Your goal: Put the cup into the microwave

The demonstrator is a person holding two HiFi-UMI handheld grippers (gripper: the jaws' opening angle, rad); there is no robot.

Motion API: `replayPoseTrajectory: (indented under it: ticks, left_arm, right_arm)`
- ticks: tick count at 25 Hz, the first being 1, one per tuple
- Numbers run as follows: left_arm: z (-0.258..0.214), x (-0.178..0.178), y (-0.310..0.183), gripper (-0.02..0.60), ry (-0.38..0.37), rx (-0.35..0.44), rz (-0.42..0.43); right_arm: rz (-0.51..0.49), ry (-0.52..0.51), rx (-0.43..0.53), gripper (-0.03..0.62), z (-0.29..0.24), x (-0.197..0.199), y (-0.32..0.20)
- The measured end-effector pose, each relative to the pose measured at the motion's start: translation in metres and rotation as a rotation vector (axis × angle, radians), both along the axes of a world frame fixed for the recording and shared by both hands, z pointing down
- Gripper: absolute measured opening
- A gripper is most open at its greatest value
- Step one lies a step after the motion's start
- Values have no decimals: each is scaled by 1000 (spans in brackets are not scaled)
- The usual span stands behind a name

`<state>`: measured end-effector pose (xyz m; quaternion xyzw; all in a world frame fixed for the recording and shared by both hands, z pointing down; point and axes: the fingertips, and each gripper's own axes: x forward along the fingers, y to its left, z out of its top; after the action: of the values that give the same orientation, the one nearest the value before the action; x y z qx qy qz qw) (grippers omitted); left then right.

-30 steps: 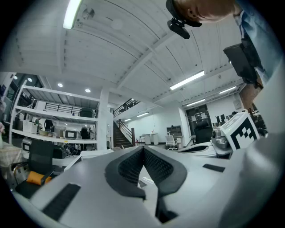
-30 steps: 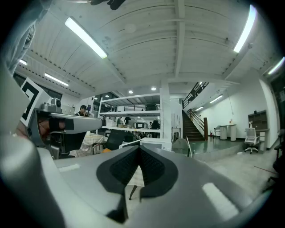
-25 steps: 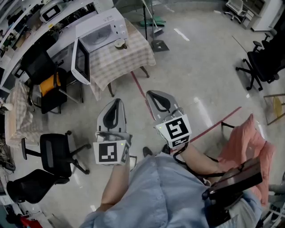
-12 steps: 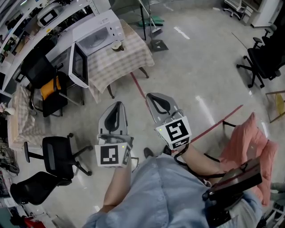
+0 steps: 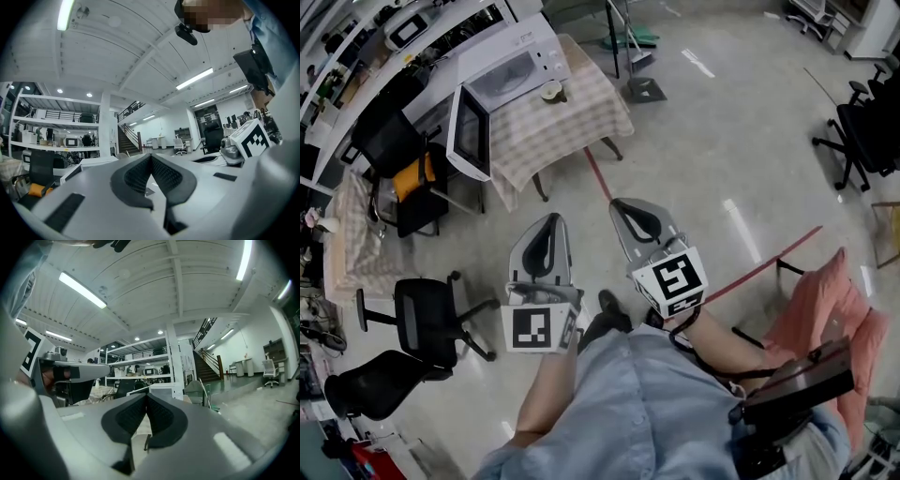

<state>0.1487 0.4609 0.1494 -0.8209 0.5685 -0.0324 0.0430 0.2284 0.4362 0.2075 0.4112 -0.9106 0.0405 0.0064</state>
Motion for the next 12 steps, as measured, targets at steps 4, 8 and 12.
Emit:
replayPoseTrajectory:
  ticks: [4, 8, 12]
  left_arm:
    - [9, -10, -17, 5, 5, -12, 0]
    - [22, -30, -46, 5, 23, -22, -1]
    - [24, -56, -90, 5, 43, -10, 6]
  right_arm:
    - [12, 4, -10, 3, 8, -5, -18]
    - [18, 33, -32, 3, 22, -19, -44]
    - [21, 55, -33, 3, 26, -42, -86]
